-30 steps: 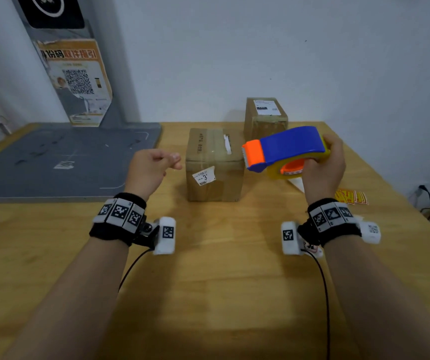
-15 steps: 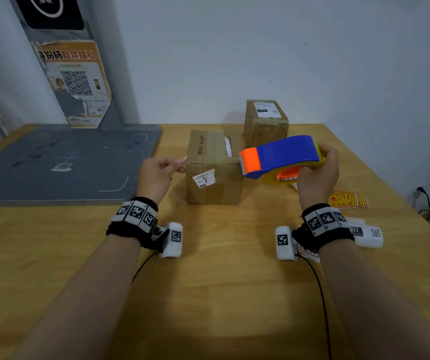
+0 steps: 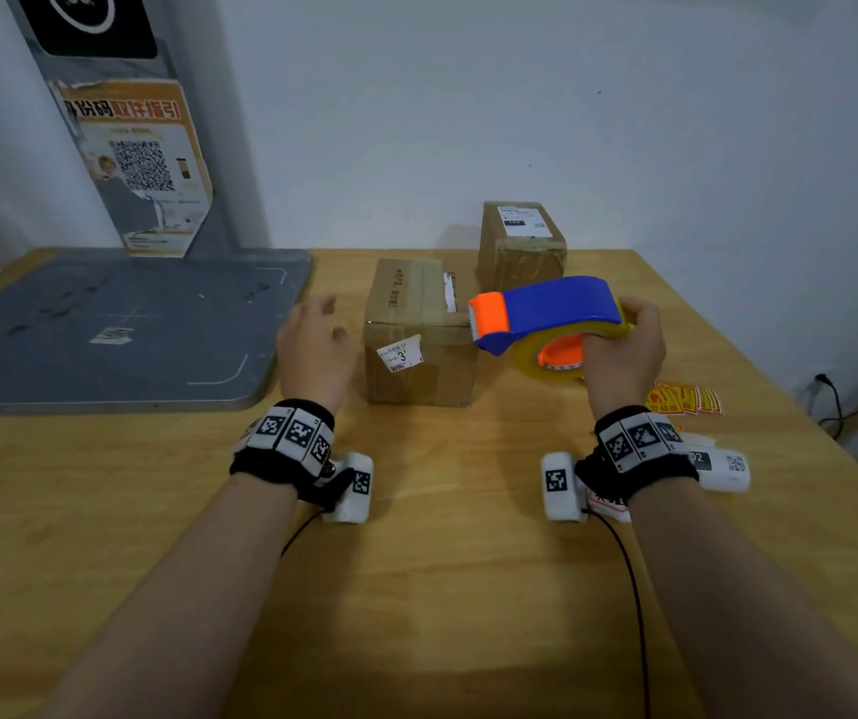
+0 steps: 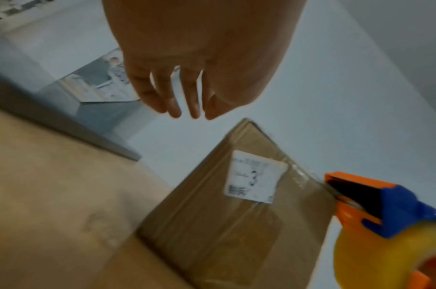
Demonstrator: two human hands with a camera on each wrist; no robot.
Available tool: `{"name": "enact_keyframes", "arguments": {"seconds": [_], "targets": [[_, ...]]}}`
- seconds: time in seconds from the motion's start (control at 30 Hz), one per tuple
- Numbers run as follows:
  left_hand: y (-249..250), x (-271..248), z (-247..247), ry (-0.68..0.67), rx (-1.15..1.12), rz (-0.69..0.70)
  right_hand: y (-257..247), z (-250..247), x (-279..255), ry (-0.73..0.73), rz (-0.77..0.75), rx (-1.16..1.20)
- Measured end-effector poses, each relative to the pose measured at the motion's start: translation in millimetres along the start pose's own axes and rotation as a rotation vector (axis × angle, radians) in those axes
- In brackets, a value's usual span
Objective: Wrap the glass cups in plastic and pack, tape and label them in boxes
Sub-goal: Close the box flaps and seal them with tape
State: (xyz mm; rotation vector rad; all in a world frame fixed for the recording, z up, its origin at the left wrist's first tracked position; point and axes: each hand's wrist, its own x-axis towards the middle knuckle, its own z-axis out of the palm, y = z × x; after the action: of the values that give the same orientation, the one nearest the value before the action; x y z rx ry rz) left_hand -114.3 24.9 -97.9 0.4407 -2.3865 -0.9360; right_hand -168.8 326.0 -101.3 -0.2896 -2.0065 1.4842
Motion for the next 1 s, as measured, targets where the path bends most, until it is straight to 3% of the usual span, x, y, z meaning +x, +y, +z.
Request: {"name": "enact_keyframes", "arguments": {"seconds": [0.07, 0.2, 0.27, 0.4, 0.57, 0.8, 1.0], "targets": [[23.5, -6.3, -0.9, 0.065, 0.017, 0.168, -0.9, -1.5, -0.1, -0.015, 0.005, -0.005], [59.0, -10.4, 15.1, -0.146, 0.119, 0.426, -2.5, -5.0, 0.4, -0.039, 0.021, -0.01], [59.8, -8.1, 24.8, -0.211, 0.15, 0.406, -2.7, -6.8, 2.4, -0.048, 0.018, -0.019], [53.7, -7.2, 29.9, -0.192, 0.198, 0.336, -4.3, -9.5, 7.5, -0.056, -0.019, -0.039], [50.9, -3.7, 27.7, -0.235, 0.102, 0.273, -4.8, -13.4, 22.6, -0.029, -0.055, -0.048], [47.1, -3.6, 30.8, -0.226, 0.049, 0.264, 17.1, -15.6, 30.9, -0.021, -0.051, -0.051], [55.4, -8.3, 24.1, -0.21, 0.167, 0.282, 15.9, -10.6, 37.2, -0.048, -0.058, -0.134]]}}
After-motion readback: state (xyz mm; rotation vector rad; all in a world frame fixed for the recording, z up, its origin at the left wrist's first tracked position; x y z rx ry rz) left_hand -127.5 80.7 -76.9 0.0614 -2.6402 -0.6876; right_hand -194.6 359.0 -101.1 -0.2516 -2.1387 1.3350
